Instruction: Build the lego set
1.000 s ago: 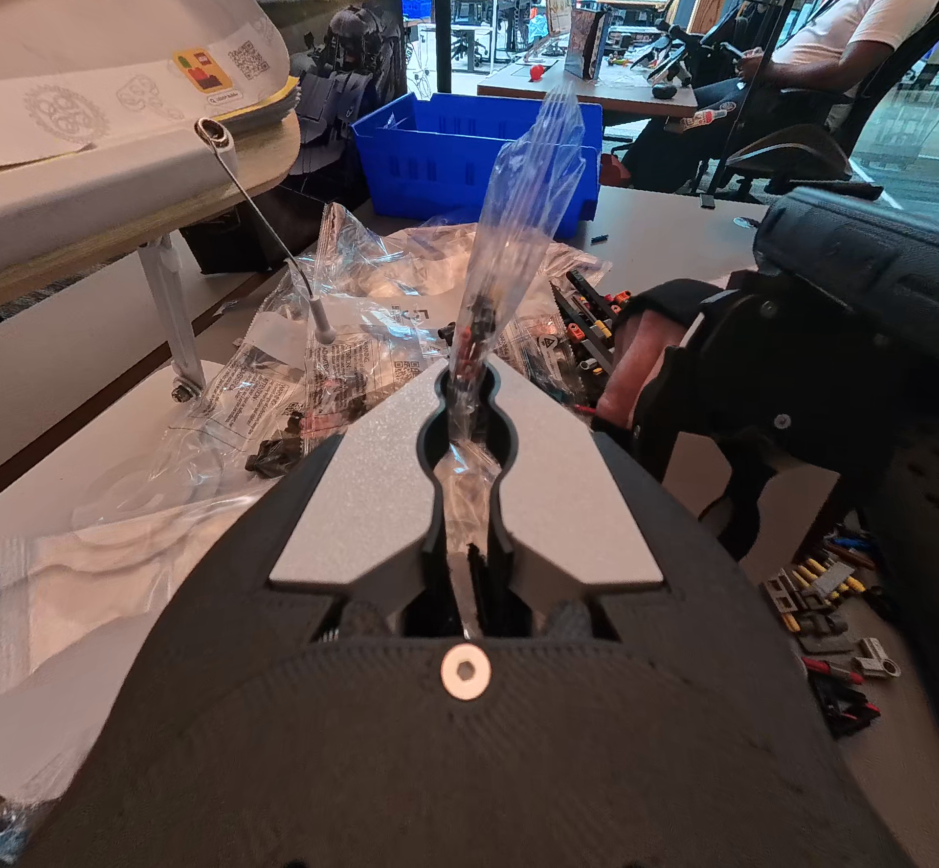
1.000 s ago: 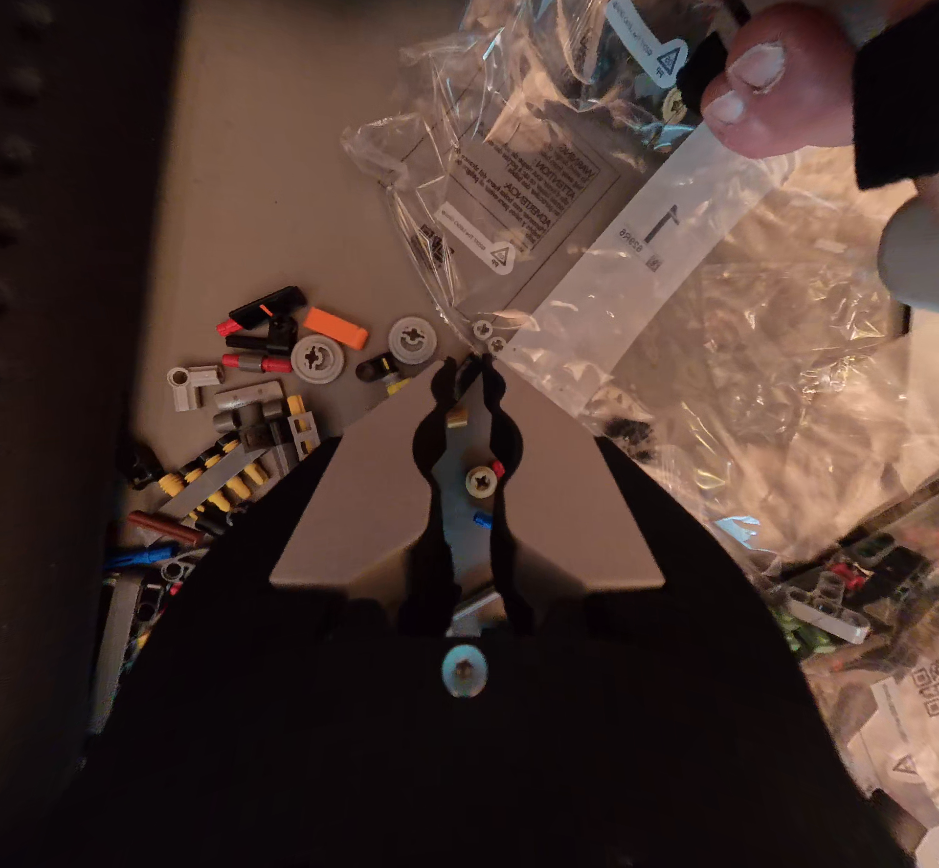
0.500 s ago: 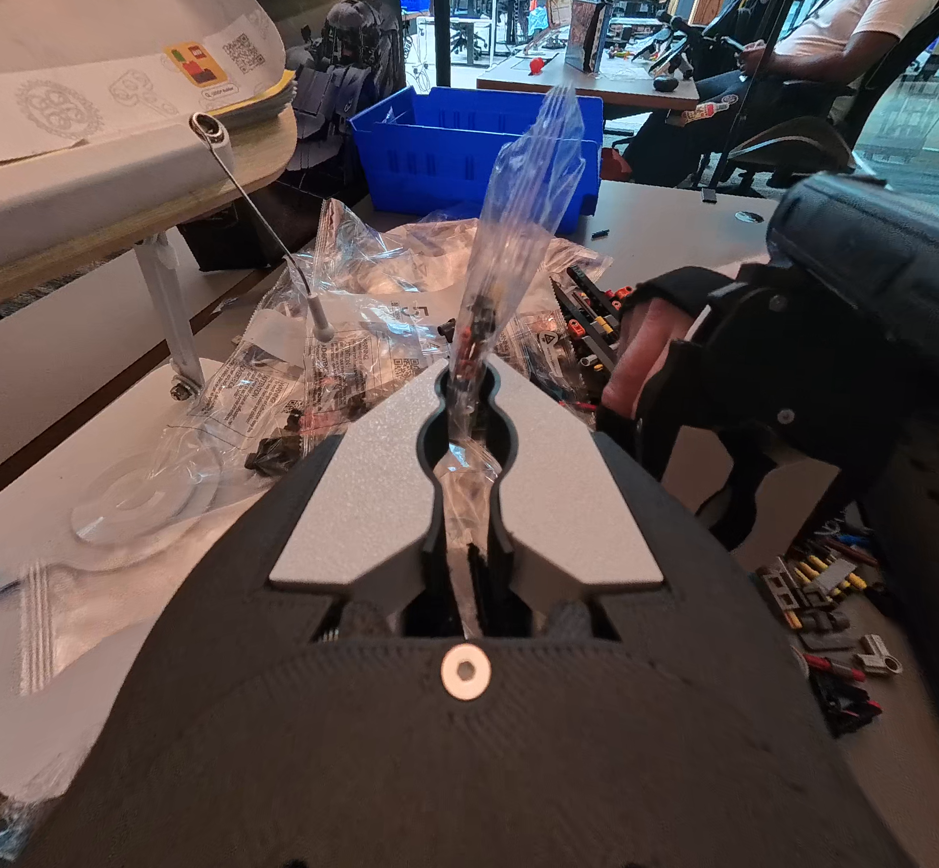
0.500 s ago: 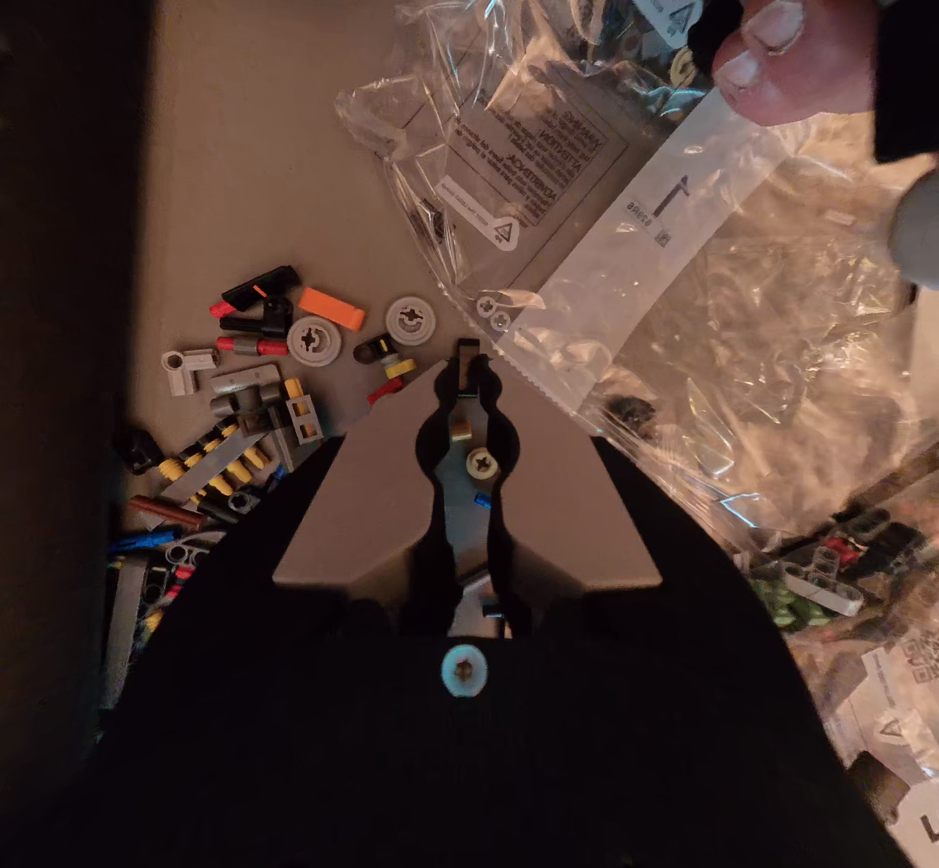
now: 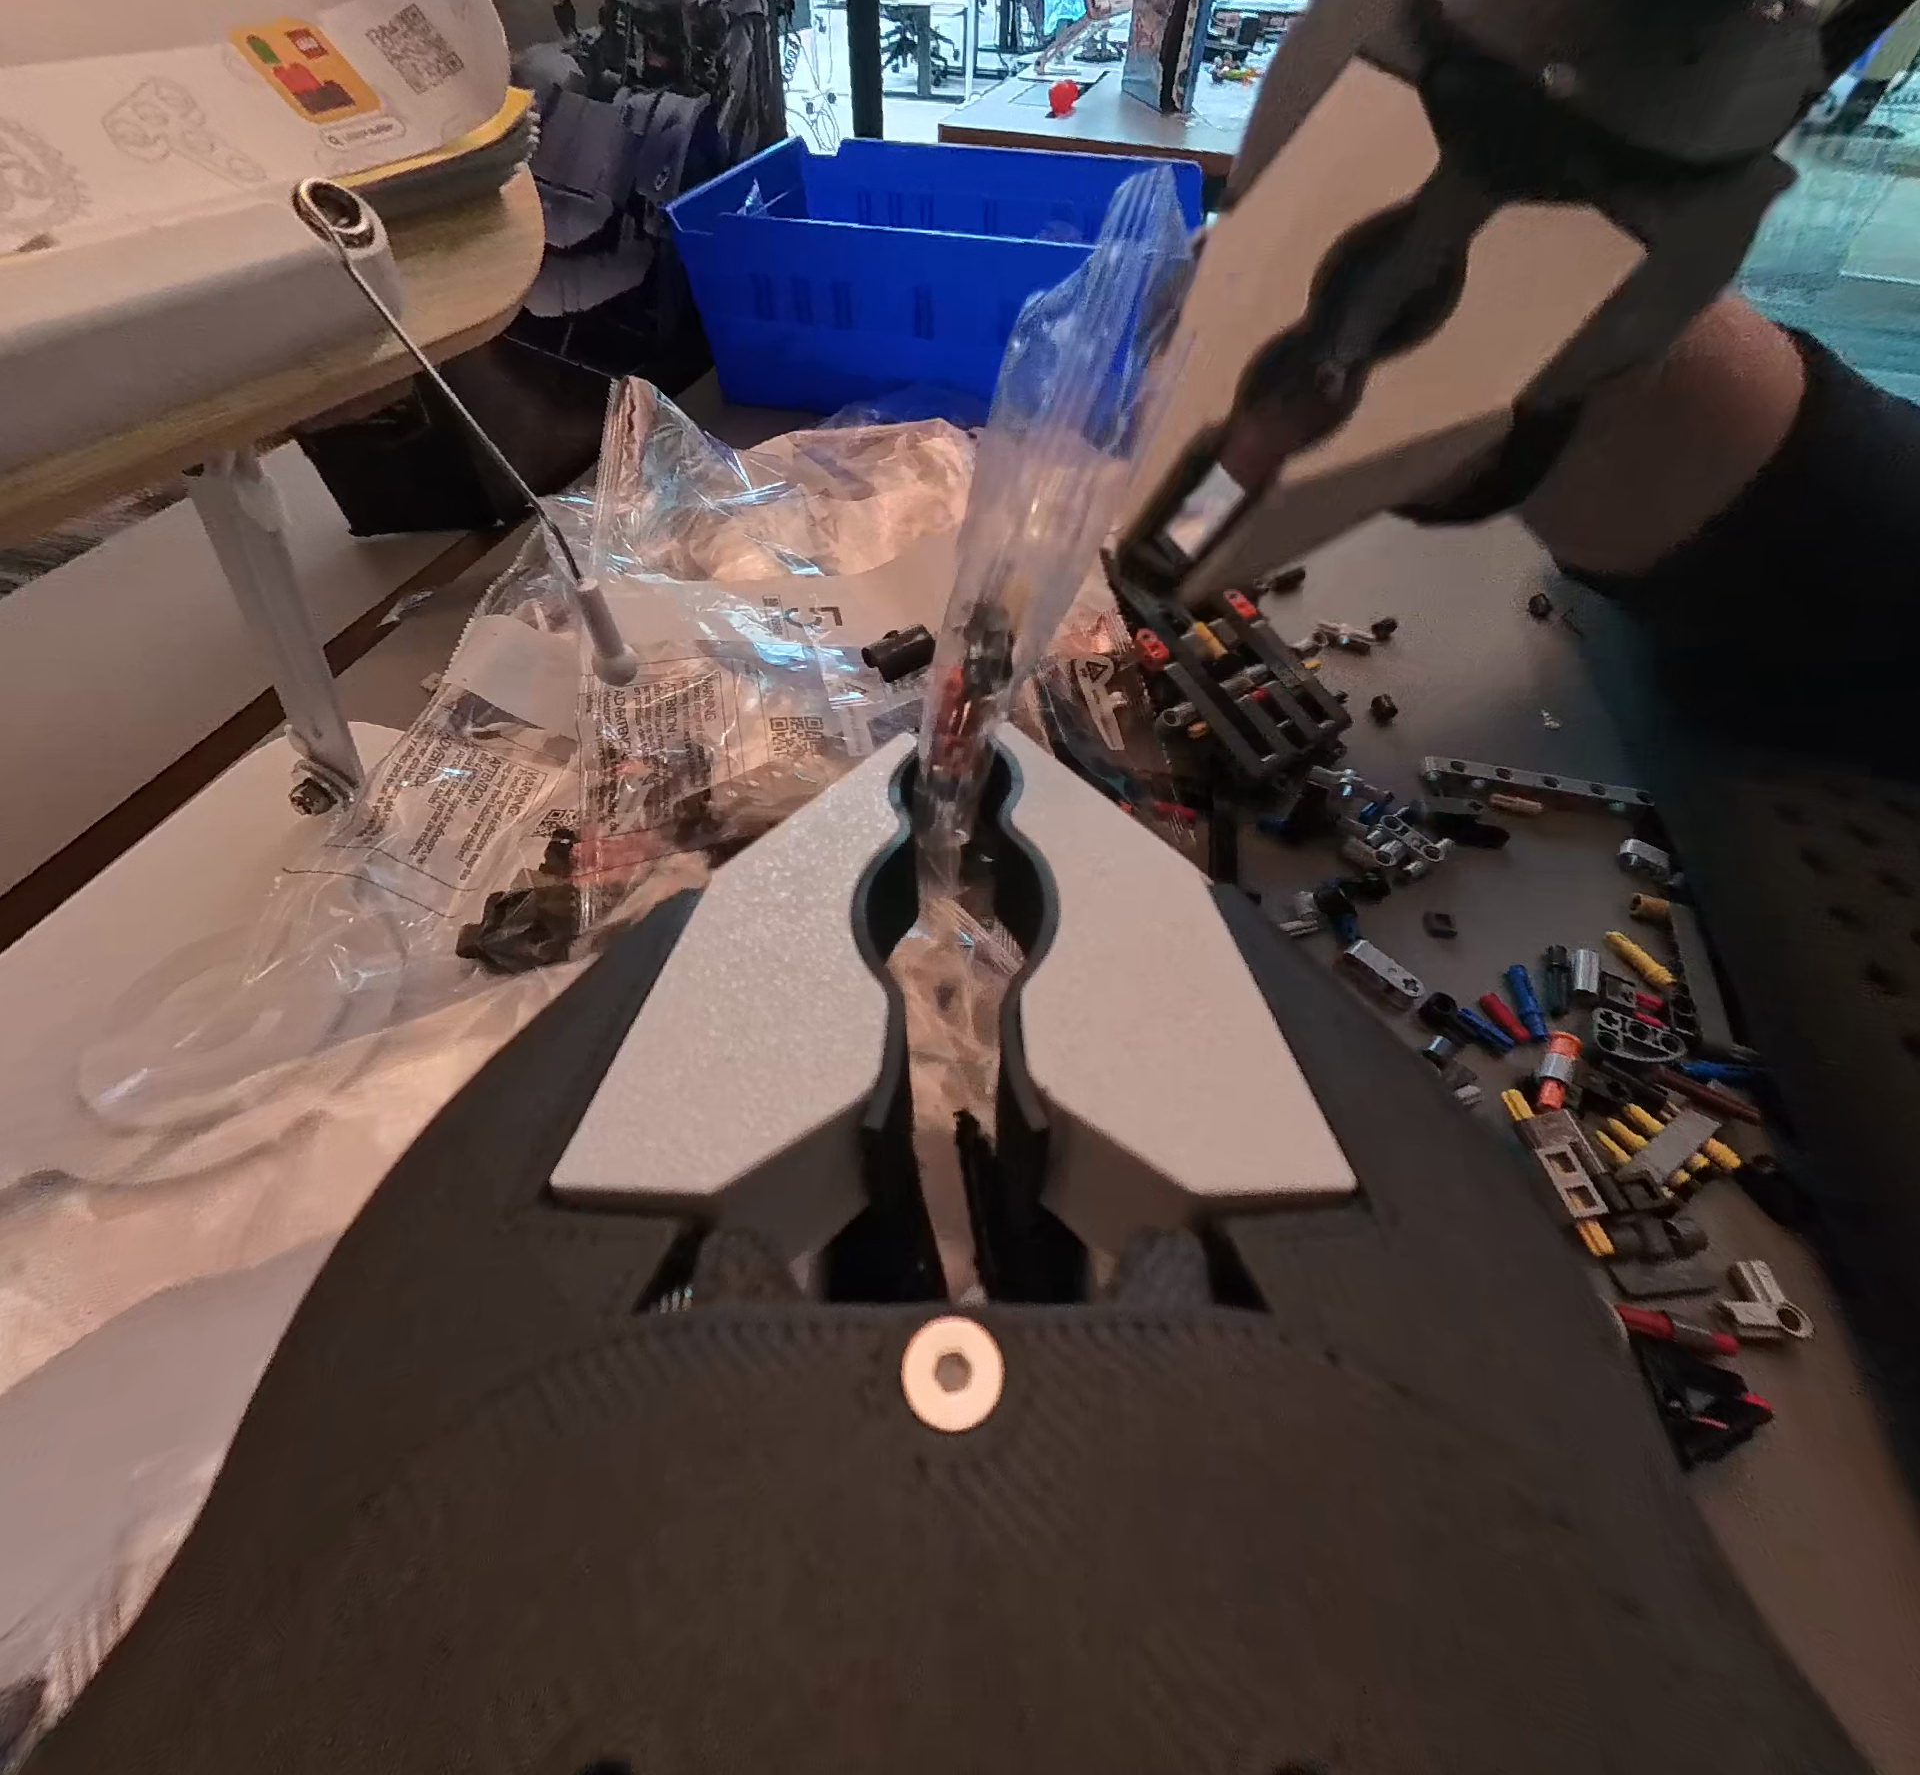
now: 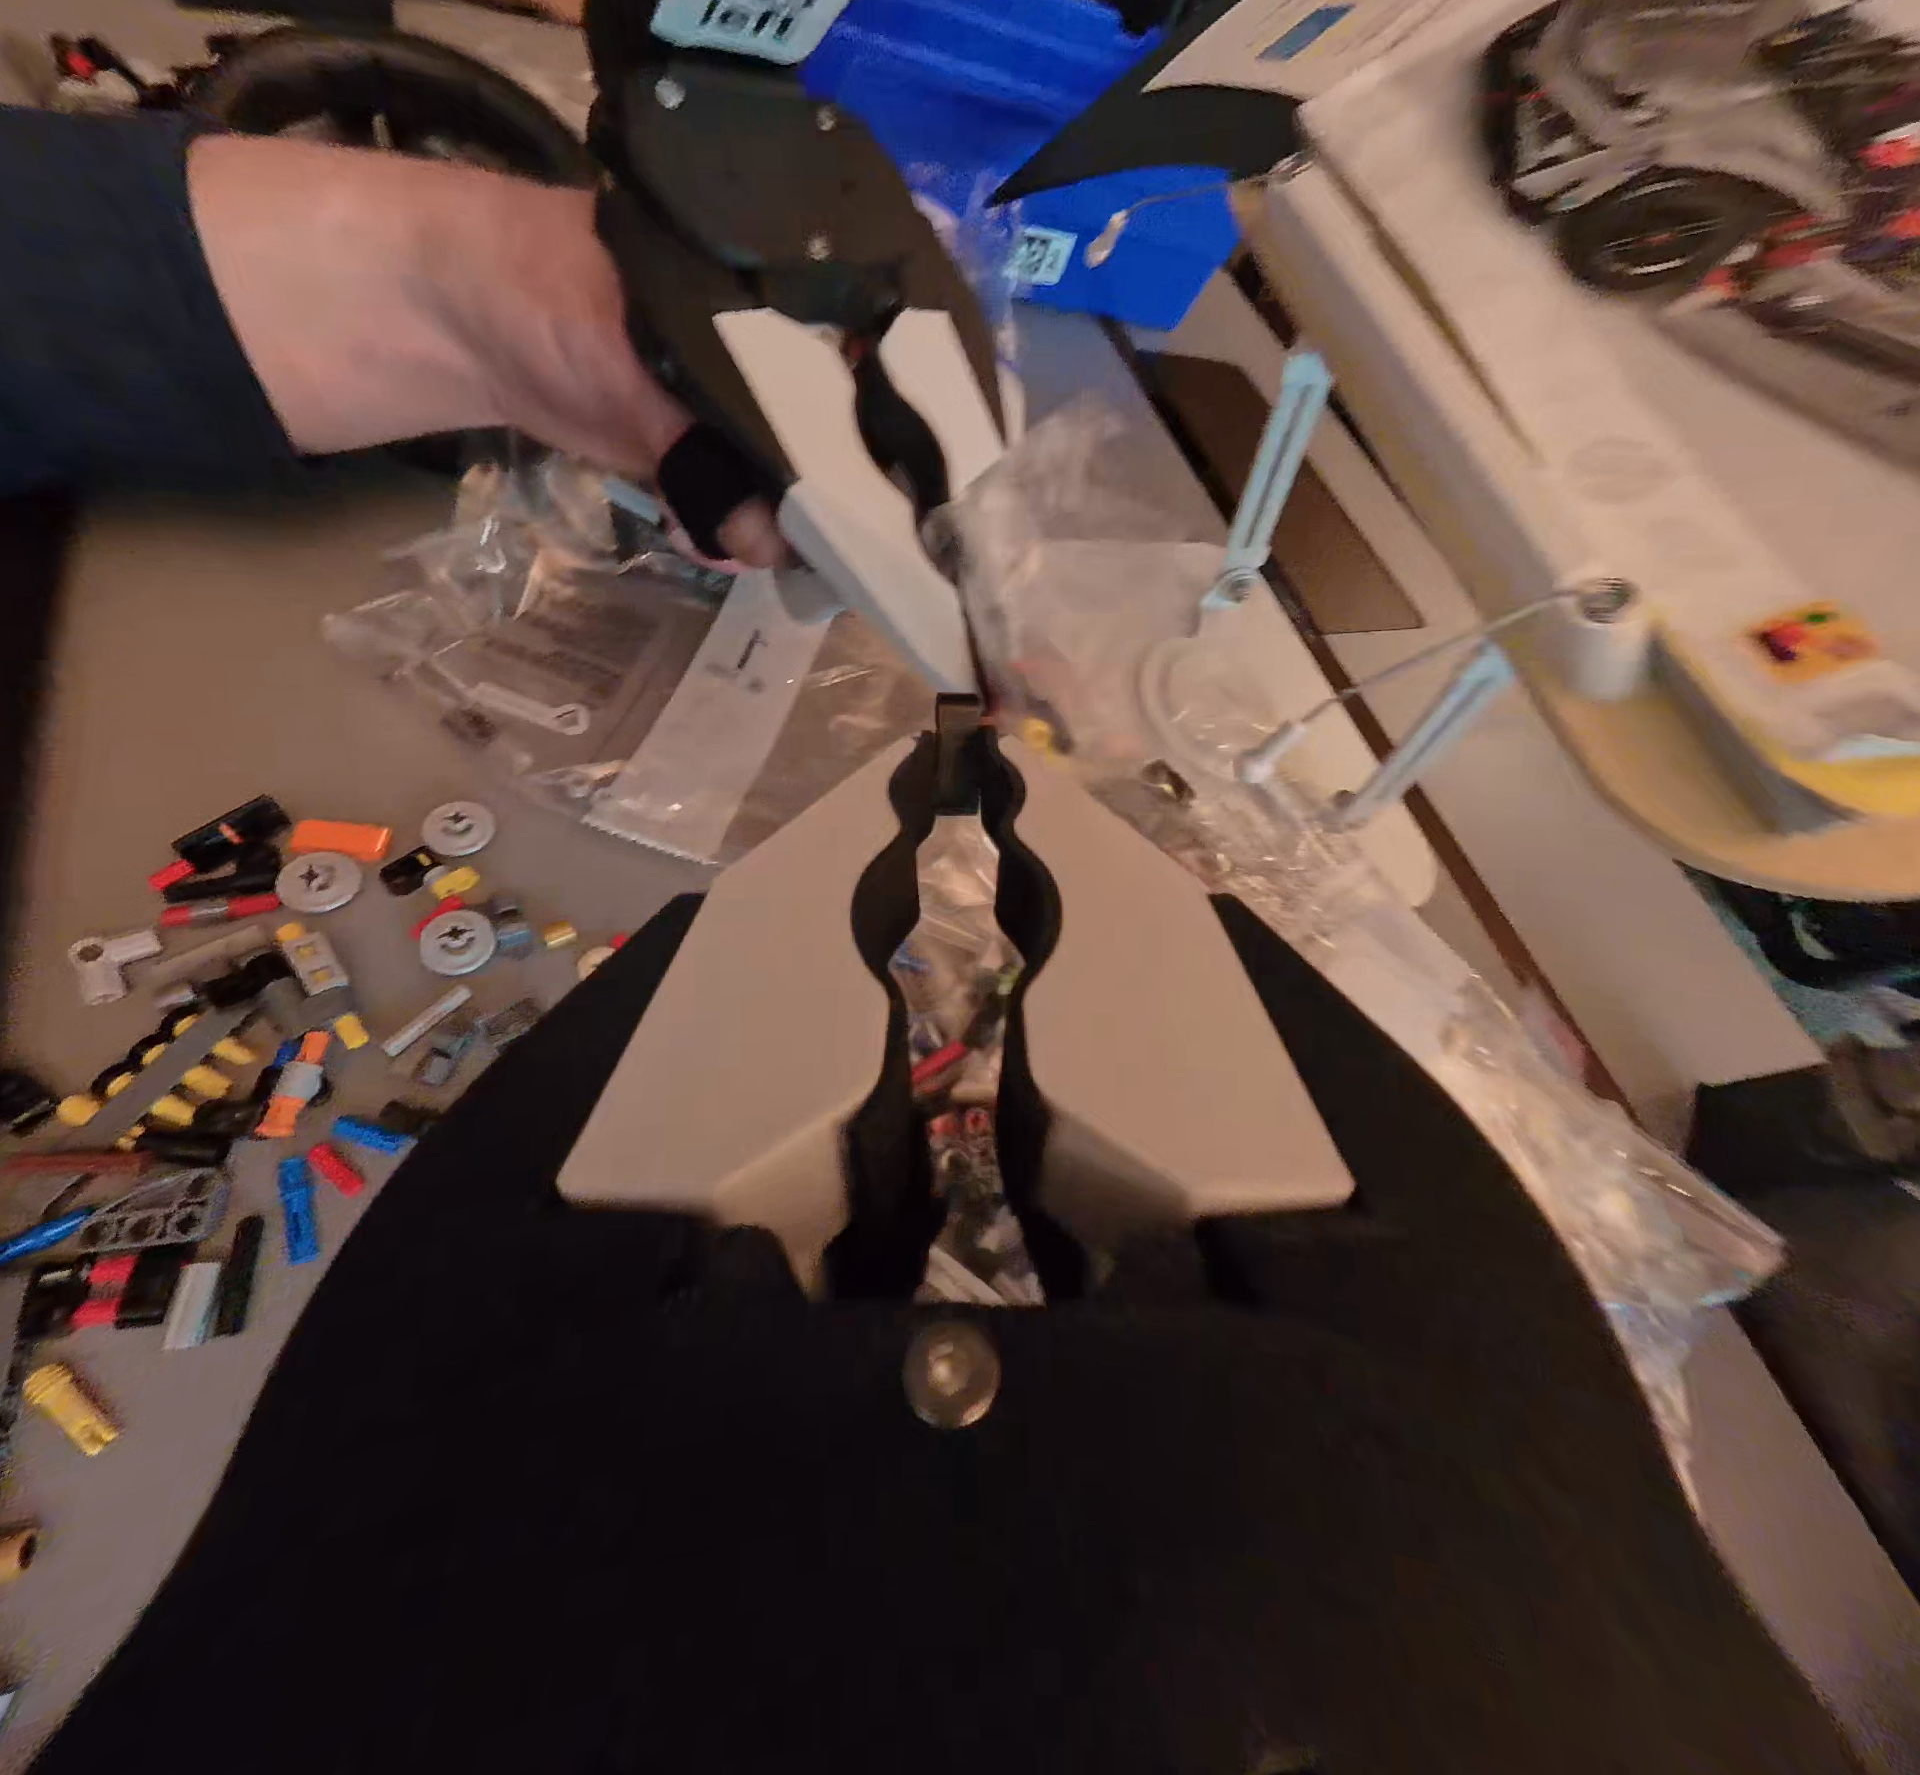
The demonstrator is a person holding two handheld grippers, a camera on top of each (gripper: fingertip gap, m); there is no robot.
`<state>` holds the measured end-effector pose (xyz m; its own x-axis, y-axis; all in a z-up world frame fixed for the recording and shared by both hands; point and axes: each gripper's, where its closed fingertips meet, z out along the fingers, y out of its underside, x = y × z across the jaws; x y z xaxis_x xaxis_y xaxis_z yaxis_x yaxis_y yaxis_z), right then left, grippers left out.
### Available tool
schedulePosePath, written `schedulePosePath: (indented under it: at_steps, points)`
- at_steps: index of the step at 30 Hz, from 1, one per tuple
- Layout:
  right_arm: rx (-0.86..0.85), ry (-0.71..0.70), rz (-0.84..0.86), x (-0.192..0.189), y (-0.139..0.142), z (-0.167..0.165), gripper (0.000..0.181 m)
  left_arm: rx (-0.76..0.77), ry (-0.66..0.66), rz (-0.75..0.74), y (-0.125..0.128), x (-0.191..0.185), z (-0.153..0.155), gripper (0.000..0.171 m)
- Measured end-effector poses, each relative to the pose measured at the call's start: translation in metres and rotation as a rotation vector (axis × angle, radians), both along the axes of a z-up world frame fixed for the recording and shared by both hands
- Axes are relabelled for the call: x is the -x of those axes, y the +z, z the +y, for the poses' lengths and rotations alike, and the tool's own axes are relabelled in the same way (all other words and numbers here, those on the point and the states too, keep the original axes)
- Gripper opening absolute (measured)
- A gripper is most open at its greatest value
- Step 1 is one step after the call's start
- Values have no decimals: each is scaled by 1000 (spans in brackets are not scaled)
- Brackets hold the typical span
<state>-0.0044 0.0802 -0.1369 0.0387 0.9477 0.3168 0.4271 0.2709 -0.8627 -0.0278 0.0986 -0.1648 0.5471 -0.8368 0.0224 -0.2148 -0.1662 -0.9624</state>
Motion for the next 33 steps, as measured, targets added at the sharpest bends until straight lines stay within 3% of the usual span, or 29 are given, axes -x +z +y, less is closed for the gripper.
schedulePosePath:
  at_steps: [7,17,27,33]
  points:
    - [-38,-92,86,-15,19,21,4,17,-29,21,-7,-5,-4,5]
    - [-70,-85,126,-13,30,15,4,23,-37,33,-10,-7,-5,5]
    - [-113,-70,71,-1,18,9,5,33,-49,54,-16,-11,-5,5]
    - [-92,-63,141,-4,30,8,14,33,-52,50,-16,-12,-5,5]
